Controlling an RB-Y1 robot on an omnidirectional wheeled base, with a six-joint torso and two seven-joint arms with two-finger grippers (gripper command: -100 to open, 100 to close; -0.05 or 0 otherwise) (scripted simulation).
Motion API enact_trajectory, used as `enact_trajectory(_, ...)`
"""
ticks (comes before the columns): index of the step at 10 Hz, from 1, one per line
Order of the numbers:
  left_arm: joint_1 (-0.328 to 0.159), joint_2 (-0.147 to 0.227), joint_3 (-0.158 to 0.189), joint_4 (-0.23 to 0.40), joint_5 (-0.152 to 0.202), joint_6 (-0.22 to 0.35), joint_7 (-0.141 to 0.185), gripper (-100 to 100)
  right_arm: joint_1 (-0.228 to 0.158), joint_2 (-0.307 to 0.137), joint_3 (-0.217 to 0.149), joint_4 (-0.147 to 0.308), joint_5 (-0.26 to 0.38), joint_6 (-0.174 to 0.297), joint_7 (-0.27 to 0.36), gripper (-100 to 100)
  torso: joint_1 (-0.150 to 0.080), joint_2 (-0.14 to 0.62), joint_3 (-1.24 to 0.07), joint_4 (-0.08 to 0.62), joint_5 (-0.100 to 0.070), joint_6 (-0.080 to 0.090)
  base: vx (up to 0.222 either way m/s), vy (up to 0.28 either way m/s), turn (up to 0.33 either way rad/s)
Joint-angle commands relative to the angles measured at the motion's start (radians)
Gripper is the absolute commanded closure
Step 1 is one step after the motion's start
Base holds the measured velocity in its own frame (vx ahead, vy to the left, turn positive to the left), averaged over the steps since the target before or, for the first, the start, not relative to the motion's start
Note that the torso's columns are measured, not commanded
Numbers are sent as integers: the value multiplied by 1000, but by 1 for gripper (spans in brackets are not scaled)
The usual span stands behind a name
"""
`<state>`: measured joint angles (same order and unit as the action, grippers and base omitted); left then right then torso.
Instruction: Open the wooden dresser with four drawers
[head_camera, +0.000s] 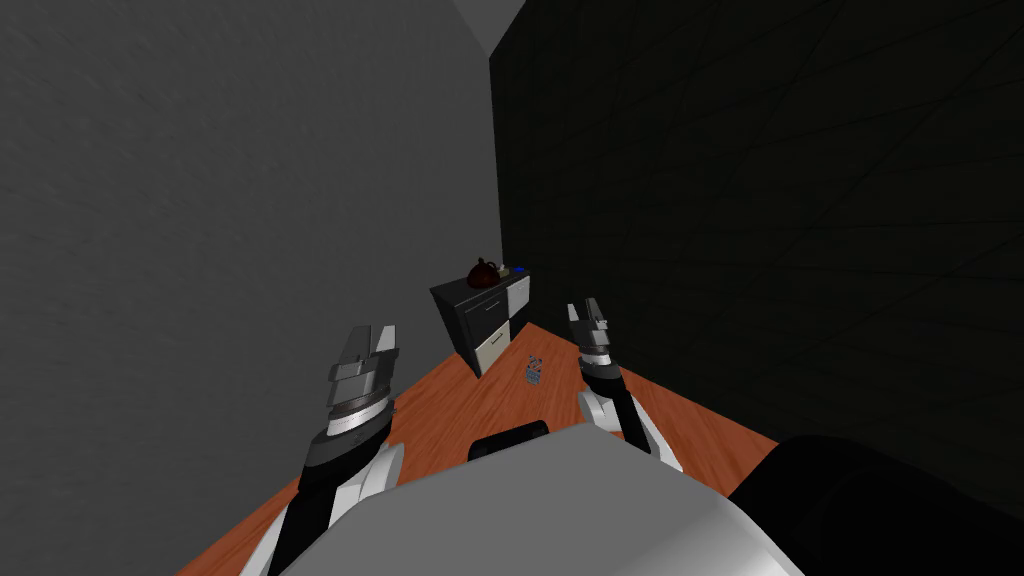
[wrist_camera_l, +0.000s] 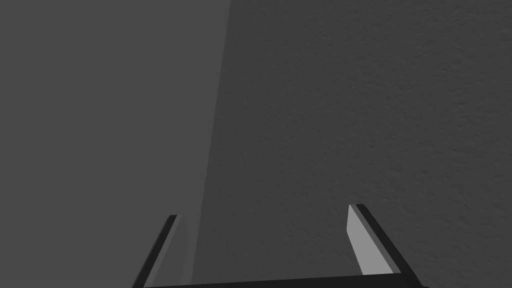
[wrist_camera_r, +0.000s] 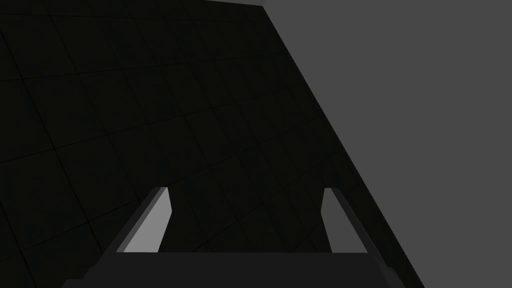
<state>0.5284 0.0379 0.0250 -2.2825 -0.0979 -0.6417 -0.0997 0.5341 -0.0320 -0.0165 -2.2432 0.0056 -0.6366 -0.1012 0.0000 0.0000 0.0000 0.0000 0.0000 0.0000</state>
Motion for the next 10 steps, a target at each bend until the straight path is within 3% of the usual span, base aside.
enact_trajectory(1, 0, 0, 0, 0, 0, 0, 0, 0, 0, 0, 0, 0, 0, 0, 0, 0, 0, 40, -82, 41, 0, 0, 0, 0, 0)
enact_trajectory(9, 0, 0, 0, 0, 0, 0, 0, 0, 0, 0, 0, 0, 0, 0, 0, 0, 0, 618, -1234, 617, 0, 0, 0, 0, 0)
enact_trajectory(10, -5, 38, 7, 14, 4, 6, -1, -100, 0, 0, 0, 0, 0, 0, 0, 0, 0, 691, -1382, 691, 0, 0, 55, -44, 45)
